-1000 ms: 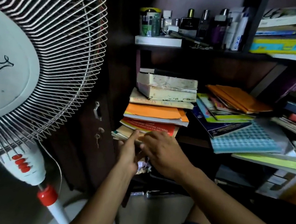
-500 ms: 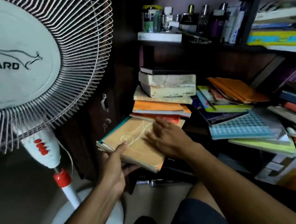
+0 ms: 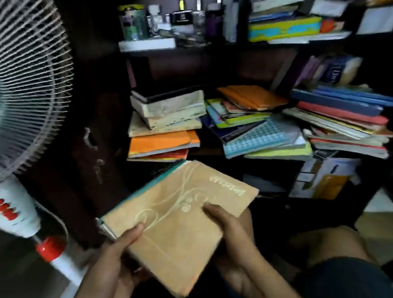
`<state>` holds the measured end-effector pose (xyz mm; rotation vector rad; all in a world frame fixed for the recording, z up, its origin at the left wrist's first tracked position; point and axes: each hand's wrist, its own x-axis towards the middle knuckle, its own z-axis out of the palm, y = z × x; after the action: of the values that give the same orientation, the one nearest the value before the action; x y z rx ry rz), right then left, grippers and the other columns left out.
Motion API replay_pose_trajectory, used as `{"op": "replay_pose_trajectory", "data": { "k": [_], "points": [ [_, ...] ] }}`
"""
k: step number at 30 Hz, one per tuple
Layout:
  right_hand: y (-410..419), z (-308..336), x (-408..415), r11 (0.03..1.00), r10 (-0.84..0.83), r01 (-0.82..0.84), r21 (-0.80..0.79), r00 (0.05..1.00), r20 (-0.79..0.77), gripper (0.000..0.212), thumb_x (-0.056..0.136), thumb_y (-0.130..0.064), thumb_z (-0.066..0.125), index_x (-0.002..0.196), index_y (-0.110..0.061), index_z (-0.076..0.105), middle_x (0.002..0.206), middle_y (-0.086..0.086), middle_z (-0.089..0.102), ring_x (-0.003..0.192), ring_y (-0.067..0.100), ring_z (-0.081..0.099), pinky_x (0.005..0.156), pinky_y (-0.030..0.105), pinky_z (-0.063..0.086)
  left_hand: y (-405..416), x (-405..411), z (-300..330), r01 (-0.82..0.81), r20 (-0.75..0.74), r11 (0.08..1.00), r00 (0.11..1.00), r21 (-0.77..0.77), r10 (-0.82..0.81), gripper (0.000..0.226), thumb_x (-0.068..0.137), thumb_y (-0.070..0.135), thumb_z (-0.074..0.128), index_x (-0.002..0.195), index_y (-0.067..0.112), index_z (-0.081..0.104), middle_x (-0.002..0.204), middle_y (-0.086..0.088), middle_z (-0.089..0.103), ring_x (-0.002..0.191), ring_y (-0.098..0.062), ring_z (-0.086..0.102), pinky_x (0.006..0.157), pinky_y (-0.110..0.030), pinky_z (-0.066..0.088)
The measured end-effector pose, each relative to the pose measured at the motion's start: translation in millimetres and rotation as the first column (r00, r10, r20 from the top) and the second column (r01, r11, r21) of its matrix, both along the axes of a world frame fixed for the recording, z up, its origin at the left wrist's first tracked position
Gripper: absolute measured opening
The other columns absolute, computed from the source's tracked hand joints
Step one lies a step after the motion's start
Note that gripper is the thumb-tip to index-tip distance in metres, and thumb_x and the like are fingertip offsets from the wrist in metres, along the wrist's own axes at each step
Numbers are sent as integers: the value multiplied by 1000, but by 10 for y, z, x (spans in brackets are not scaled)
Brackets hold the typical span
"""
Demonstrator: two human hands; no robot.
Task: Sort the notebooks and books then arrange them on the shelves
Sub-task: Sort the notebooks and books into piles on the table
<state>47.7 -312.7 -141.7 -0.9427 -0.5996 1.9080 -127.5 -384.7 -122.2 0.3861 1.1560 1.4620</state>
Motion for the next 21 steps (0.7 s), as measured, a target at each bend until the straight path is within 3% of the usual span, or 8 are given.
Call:
{"op": "replay_pose_trajectory", "data": {
  "k": [4, 5, 7, 8, 10, 12, 15, 21],
  "points": [
    [-23, 128, 805, 990, -138, 140, 18, 985, -100, 37, 89, -13, 63, 124, -1, 65, 114, 22, 72, 93, 32, 74, 74, 39, 62, 300, 585, -31, 310, -41, 939, 951, 148, -308, 83, 49, 31, 98, 126, 20, 68, 121, -12, 72, 105, -30, 71, 69, -47, 62],
    [-19, 153, 1063, 987, -154, 156, 29, 984, -86, 37, 89, -14, 63, 123, -1, 66, 112, 22, 72, 88, 31, 74, 70, 38, 62, 404, 695, -16, 419, 48, 871, 895, 256, -444, 87, 47, 41, 100, 125, 16, 69, 122, -16, 70, 106, -32, 71, 75, -51, 62],
    [-13, 191, 1620, 980, -188, 190, 56, 981, -40, 35, 85, -17, 69, 117, -1, 69, 104, 21, 74, 78, 29, 75, 63, 36, 61, 702, 890, -70, 556, 181, 683, 697, 474, -693, 89, 80, 66, 70, 143, 6, 53, 143, -28, 52, 128, -44, 54, 103, -65, 44],
    [-24, 233, 1907, 975, -208, 208, 83, 978, -12, 38, 79, -20, 78, 112, -1, 72, 101, 21, 74, 76, 29, 75, 62, 36, 61, 840, 1001, -110, 625, 223, 609, 585, 488, -779, 96, 86, 74, 54, 153, 7, 37, 152, -30, 39, 136, -48, 43, 109, -70, 33],
    [-40, 288, 2326, 962, -245, 234, 140, 967, 68, 59, 53, -25, 95, 105, -3, 76, 102, 22, 73, 77, 31, 74, 65, 38, 61, 1134, 1273, -85, 803, 133, 492, 476, 338, -869, 105, 74, 79, 66, 150, 11, 43, 150, -26, 45, 132, -45, 50, 102, -62, 46],
    [-70, 261, 2681, 949, -289, 261, 178, 945, 152, 68, 48, -22, 96, 109, -2, 73, 104, 24, 72, 79, 32, 74, 65, 38, 61, 1263, 1704, 3, 863, -35, 495, 500, 106, -865, 98, 58, 69, 86, 131, 7, 65, 129, -24, 65, 112, -39, 67, 88, -51, 58],
    [-138, 219, 2916, 928, -361, 320, 190, 897, 255, 51, 67, -14, 78, 114, 1, 67, 103, 24, 73, 77, 31, 74, 62, 36, 60, 1266, 2256, -91, 806, -199, 591, 577, -16, -792, 58, 79, 49, 77, 122, 10, 70, 109, -17, 75, 96, -32, 74, 88, -47, 60],
    [-281, 134, 2960, 901, -426, 343, 267, 817, 389, 54, 73, -15, 73, 125, -10, 61, 114, 20, 72, 94, 36, 73, 72, 41, 60, 1279, 2444, -432, 796, -71, 605, 603, -12, -794, 44, 83, 34, 64, 124, 17, 66, 111, -8, 76, 107, -27, 71, 101, -43, 52]
  ]
}}
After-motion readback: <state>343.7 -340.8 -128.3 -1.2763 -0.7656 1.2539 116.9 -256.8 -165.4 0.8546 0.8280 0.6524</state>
